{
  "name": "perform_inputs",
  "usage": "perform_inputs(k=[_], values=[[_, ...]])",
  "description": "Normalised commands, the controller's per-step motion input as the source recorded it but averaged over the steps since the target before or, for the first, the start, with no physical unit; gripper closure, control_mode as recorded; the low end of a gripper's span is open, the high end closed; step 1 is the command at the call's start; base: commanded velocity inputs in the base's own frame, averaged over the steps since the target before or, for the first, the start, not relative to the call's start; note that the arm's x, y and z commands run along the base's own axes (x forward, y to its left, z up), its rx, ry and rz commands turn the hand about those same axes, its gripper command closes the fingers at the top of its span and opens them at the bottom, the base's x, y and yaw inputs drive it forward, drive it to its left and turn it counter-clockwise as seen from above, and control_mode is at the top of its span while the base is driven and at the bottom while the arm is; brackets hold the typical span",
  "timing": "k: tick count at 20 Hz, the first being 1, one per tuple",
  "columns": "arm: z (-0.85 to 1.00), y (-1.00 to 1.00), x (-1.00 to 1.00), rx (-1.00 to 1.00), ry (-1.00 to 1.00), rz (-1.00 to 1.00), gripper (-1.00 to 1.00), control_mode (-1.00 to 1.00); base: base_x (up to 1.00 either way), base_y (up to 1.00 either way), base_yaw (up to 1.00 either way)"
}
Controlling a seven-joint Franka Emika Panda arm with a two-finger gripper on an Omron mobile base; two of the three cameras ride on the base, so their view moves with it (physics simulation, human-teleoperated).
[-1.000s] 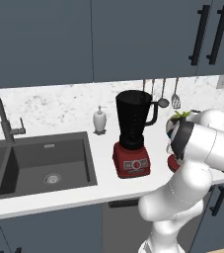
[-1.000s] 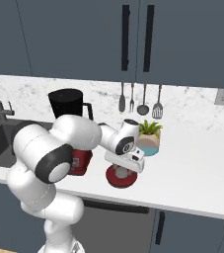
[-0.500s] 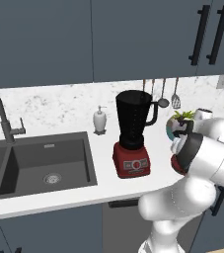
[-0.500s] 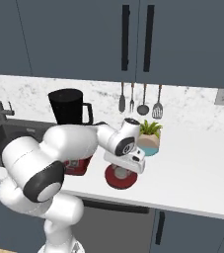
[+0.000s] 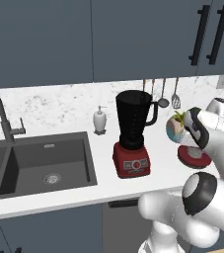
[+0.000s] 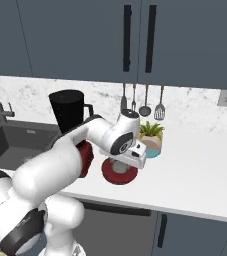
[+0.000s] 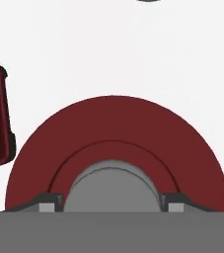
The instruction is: Close the lid blender by securely placing the lid on top.
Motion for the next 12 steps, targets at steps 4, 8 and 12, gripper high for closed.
perform_inputs(k=[4, 8, 12], values=[[0.96, 0.07, -0.14, 0.00, -0.18, 0.00, 1.00, -1.00, 0.00, 0.00, 0.00], [0.93, 0.32, 0.00, 0.00, -0.20, 0.00, 1.00, -1.00, 0.00, 0.00, 0.00], [0.96, 0.31, 0.00, -0.01, -0.21, 0.00, 1.00, -1.00, 0.00, 0.00, 0.00]])
